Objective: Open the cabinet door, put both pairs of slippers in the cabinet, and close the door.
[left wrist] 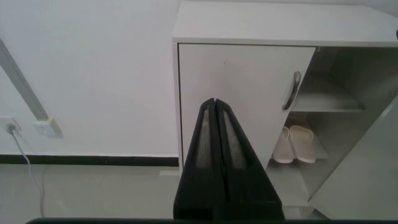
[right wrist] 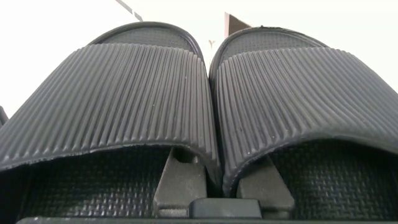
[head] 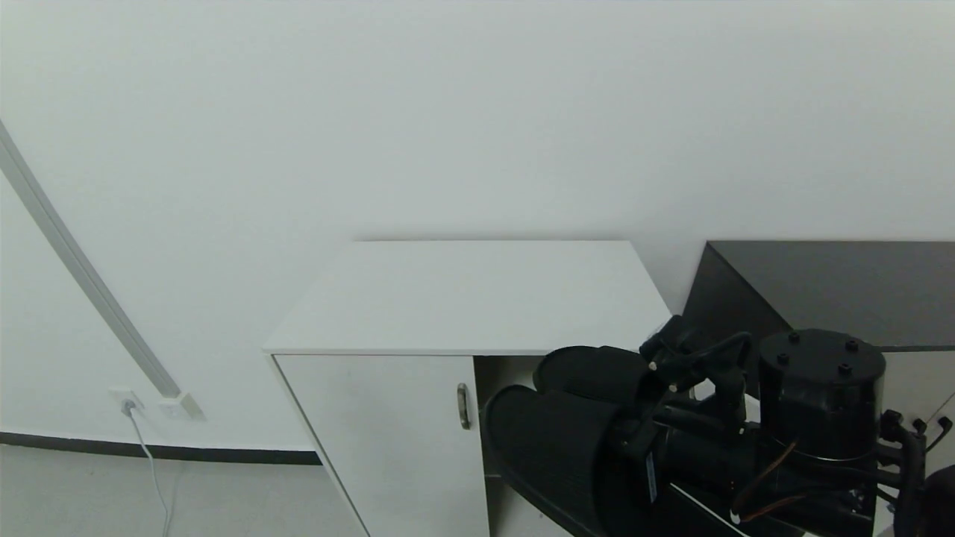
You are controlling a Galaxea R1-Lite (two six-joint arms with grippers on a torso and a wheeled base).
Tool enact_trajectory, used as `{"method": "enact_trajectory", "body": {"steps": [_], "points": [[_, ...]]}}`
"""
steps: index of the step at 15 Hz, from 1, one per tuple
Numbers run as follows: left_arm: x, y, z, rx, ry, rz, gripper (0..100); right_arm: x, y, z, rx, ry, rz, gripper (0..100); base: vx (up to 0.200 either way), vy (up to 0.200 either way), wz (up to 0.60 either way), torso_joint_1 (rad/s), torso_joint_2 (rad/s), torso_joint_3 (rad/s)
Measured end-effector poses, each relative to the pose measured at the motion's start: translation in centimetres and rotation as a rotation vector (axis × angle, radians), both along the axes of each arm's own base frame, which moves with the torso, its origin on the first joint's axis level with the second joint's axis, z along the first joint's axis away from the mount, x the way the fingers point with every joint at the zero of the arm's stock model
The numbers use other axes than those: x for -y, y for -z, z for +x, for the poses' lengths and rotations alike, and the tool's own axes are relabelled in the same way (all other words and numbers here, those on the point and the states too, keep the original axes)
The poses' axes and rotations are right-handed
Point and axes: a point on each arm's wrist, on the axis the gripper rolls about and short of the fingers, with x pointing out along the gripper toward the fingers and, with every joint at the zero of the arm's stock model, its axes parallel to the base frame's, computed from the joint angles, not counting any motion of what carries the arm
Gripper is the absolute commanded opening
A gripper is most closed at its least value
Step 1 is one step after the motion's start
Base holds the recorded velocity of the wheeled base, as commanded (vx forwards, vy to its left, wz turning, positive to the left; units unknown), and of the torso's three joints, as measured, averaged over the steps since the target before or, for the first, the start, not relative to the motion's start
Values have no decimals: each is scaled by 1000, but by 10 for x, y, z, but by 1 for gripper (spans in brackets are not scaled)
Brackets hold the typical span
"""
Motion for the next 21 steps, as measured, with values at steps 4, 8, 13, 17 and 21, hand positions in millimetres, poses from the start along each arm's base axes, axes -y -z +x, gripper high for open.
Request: {"method": "enact_trajectory", "body": {"steps": [4, 8, 13, 17, 21], "points": [[0, 0, 0, 0, 0, 0, 0, -3, 1, 2, 11, -3, 11, 0, 0, 0, 0, -225, 544, 317], [0, 0, 0, 0, 0, 0, 0, -5, 6, 3, 3, -3, 2, 0, 0, 0, 0, -216, 542, 323], [0, 0, 0, 0, 0, 0, 0, -6, 9, 2, -6, -9, -7, 0, 0, 0, 0, -187, 508, 320], [0, 0, 0, 0, 0, 0, 0, -7, 10, 3, -5, -9, -6, 0, 0, 0, 0, -161, 485, 322], [0, 0, 0, 0, 0, 0, 0, -8, 11, 3, -8, -10, -9, 0, 0, 0, 0, -129, 474, 338]]}}
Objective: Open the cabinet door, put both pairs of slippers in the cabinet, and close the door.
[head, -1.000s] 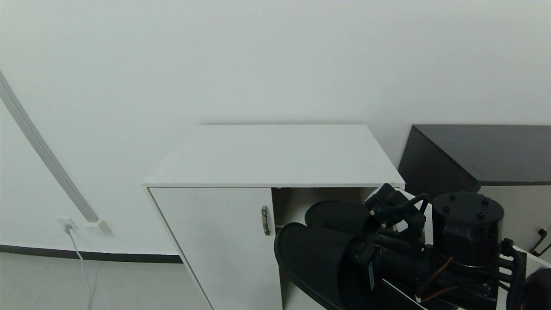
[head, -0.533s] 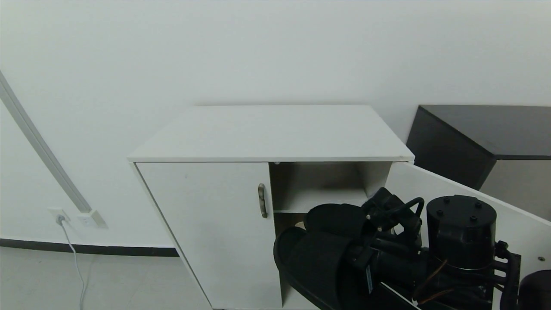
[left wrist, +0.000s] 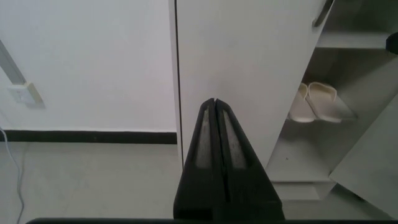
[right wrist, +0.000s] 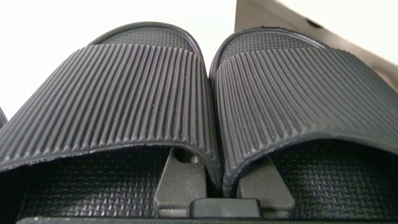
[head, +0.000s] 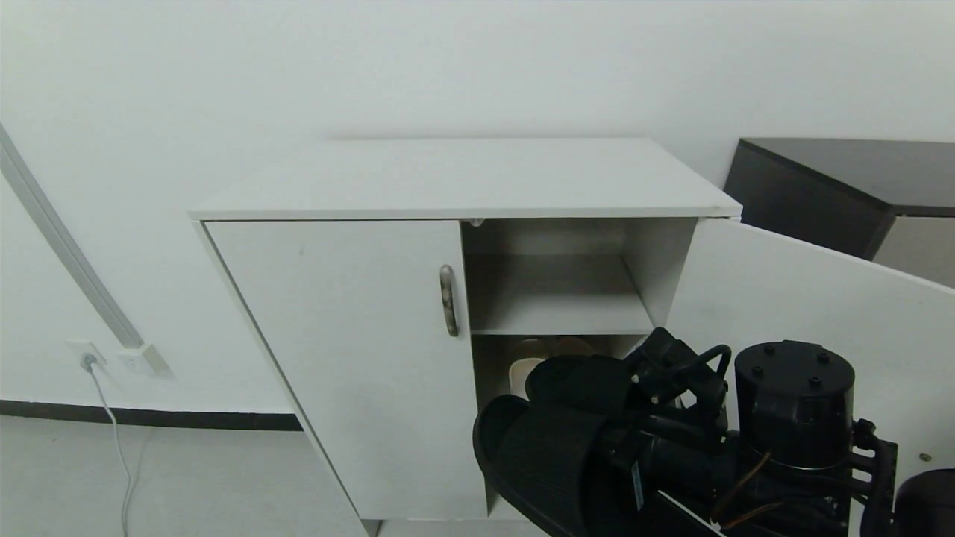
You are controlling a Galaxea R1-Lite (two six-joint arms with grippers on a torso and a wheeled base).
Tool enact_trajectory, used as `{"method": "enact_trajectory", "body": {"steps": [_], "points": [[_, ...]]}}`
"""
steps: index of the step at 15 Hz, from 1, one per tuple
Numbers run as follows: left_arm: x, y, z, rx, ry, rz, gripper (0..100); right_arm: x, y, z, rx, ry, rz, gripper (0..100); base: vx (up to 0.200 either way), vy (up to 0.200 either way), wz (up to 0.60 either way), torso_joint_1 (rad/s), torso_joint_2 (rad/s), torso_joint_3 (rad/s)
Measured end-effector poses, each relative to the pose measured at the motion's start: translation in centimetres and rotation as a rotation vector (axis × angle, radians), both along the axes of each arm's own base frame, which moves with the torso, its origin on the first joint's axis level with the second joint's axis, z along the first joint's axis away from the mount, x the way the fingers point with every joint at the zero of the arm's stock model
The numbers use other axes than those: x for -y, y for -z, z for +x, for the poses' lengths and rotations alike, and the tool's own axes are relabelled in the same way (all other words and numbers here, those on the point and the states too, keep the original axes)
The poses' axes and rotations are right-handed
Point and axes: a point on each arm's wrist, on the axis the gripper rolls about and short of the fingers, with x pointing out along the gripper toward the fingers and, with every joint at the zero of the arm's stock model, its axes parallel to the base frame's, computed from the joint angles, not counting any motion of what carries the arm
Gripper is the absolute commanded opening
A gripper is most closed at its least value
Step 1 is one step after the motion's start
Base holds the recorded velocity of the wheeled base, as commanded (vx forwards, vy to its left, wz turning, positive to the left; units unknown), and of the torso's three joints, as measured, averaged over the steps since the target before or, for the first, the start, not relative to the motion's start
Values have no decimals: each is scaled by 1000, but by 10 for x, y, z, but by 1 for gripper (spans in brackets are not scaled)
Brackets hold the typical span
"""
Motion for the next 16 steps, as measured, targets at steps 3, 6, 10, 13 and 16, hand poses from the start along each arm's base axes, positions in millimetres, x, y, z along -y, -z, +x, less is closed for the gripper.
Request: {"method": "enact_trajectory", "body": {"steps": [3, 6, 10, 13, 16], "points": [[0, 0, 0, 0, 0, 0, 0, 0, 1, 0, 0, 0, 0, 0, 0, 0, 0, -90, 452, 359], [0, 0, 0, 0, 0, 0, 0, 0, 1, 0, 2, 0, 1, 0, 0, 0, 0, -46, 450, 382], [0, 0, 0, 0, 0, 0, 0, -2, 4, -4, -4, -10, -8, 0, 0, 0, 0, -12, 286, 272], [0, 0, 0, 0, 0, 9, 0, -1, 5, -5, -8, -9, -10, 0, 0, 0, 0, -2, 39, 28], [0, 0, 0, 0, 0, 7, 0, -2, 6, -4, -7, -8, -10, 0, 0, 0, 0, 0, 0, 0]]}}
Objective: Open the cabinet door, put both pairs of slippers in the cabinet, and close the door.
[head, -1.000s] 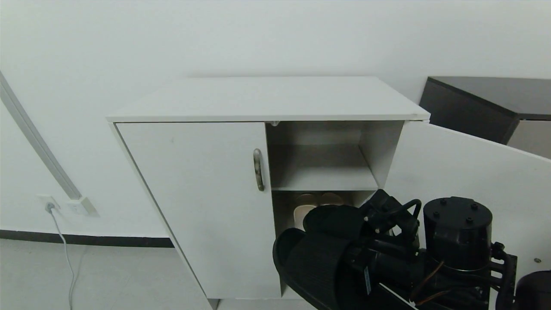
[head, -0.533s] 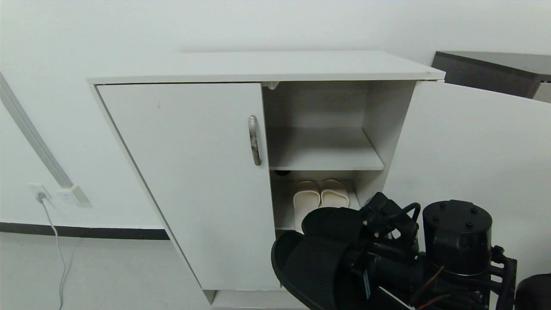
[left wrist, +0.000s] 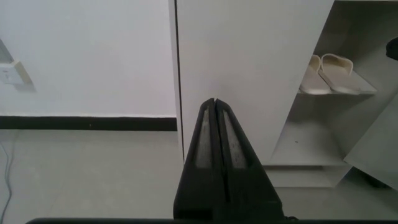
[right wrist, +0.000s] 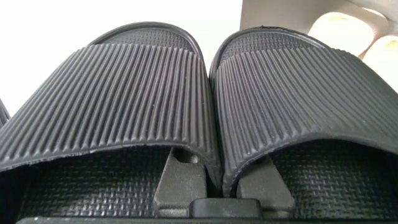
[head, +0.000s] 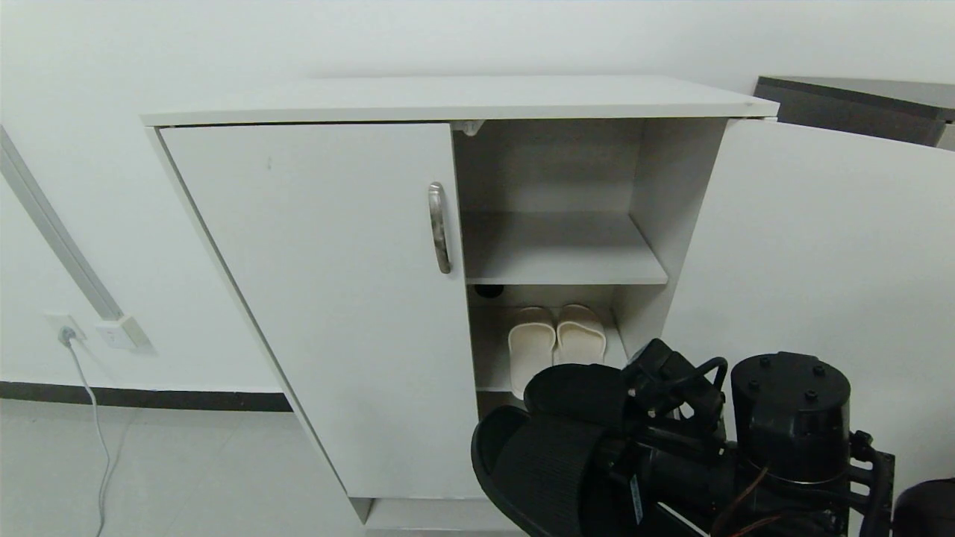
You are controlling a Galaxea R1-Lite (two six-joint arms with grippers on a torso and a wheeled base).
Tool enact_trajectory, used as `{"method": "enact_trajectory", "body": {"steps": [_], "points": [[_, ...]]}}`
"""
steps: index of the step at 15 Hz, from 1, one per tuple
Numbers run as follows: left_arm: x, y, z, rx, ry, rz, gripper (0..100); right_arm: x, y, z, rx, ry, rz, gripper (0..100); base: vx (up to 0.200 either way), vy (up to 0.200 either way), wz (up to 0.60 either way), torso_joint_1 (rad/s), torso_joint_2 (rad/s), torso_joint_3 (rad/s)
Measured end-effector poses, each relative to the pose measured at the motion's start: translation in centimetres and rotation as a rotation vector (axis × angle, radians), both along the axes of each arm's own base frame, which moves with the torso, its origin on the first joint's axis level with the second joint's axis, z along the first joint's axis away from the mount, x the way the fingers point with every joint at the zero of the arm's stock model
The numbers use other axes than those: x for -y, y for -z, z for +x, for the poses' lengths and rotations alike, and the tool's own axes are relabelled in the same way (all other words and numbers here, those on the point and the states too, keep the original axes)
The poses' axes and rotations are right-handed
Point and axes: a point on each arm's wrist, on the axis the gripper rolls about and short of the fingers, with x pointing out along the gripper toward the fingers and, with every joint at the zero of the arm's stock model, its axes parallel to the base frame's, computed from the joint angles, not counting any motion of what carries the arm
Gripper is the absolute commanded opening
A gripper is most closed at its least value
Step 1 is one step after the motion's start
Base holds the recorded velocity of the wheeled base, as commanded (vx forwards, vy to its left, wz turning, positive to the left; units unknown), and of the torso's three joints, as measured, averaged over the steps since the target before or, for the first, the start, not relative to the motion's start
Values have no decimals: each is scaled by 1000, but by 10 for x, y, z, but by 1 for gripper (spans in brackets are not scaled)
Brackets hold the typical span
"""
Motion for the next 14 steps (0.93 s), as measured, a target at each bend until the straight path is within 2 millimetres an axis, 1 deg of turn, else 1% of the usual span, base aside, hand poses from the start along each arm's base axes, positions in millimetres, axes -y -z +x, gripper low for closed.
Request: {"method": "enact_trajectory", "body": {"steps": [1, 3, 4, 6, 8, 10, 12, 14], "points": [[0, 0, 0, 0, 0, 0, 0, -2, -2, 2, 28, 17, 20, 0, 0, 0, 0, 0, 0, 0], [0, 0, 0, 0, 0, -1, 0, -10, -6, 7, 72, 126, 19, 0, 0, 0, 0, 0, 0, 0], [0, 0, 0, 0, 0, -1, 0, -20, -10, 11, 91, 221, 8, 0, 0, 0, 0, 0, 0, 0], [0, 0, 0, 0, 0, -2, 0, -44, -21, 11, 85, 313, -21, 0, 0, 0, 0, 0, 0, 0], [0, 0, 0, 0, 0, -3, 0, -63, -40, 10, 93, 471, -69, 0, 0, 0, 0, 0, 0, 0], [0, 0, 0, 0, 0, -4, 0, -77, -65, 9, 109, 617, -72, 0, 0, 0, 0, 0, 0, 0], [0, 0, 0, 0, 0, -4, 0, -85, -88, 7, 124, 697, -23, 0, 0, 0, 0, 0, 0, 0], [0, 0, 0, 1, 0, -5, 0, -85, -102, 16, 135, 746, 19, 0, 0, 0, 0, 0, 0, 0]]}}
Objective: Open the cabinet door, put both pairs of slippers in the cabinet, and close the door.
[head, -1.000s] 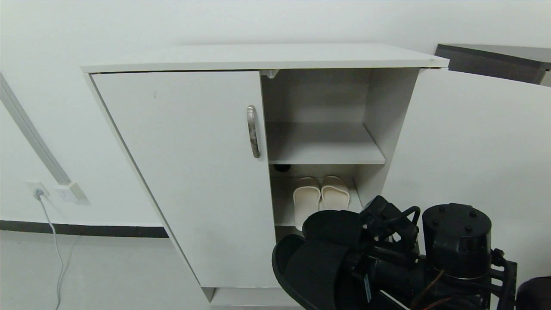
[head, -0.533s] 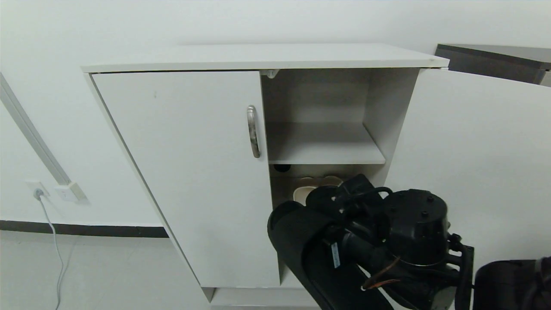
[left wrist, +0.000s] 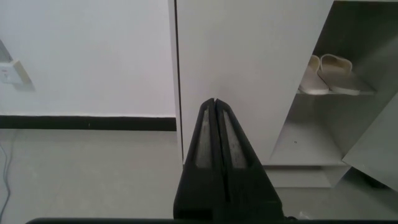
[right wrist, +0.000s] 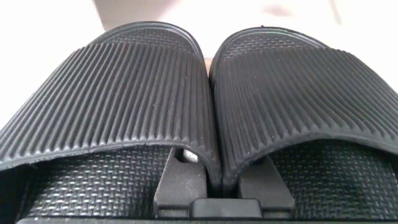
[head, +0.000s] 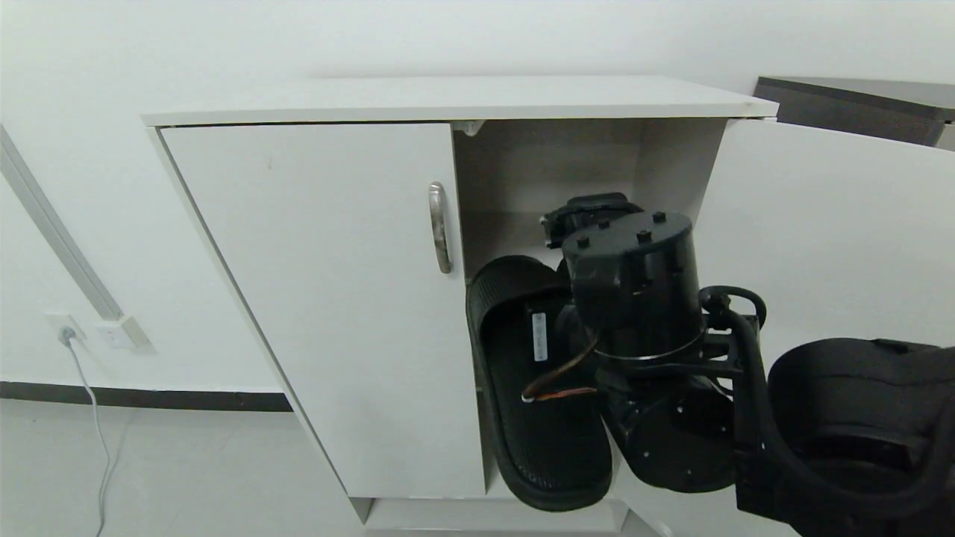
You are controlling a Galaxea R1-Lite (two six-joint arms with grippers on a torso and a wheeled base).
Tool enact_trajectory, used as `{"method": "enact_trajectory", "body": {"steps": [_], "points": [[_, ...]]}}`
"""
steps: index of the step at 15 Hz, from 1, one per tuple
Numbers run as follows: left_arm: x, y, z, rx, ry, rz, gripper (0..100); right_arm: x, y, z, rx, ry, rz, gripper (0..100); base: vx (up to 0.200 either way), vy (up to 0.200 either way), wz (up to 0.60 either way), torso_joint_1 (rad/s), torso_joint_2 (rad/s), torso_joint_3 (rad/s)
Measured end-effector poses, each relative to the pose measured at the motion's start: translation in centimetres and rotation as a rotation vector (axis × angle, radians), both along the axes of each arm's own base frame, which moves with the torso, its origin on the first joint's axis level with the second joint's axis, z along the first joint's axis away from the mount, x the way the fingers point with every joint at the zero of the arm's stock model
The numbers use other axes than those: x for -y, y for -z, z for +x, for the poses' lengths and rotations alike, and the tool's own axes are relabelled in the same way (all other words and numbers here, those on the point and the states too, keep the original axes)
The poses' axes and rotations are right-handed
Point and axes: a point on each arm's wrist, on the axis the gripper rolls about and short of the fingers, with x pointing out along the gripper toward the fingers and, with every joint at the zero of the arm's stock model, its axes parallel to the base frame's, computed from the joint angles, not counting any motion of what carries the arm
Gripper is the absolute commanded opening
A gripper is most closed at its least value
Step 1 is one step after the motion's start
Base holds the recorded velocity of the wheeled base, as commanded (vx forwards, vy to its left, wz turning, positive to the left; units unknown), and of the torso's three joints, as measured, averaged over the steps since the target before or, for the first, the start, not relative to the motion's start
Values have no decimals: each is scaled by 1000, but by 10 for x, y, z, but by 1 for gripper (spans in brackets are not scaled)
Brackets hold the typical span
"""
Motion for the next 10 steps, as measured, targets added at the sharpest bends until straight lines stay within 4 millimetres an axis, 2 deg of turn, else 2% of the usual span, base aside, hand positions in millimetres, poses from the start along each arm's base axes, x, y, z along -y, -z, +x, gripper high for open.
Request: {"method": "enact_trajectory", "body": {"steps": [2, 5, 10], "points": [[0, 0, 0, 0, 0, 0, 0, 4, 0, 20, 5, 56, 6, 0, 0, 0, 0, 0, 0, 0], [0, 0, 0, 0, -2, 0, 0, 7, 11, 46, -3, 114, 2, 0, 0, 0, 0, 0, 0, 0], [0, 0, 0, 0, -2, 0, 0, 3, 18, 57, -10, 127, -5, 0, 0, 0, 0, 0, 0, 0]]}}
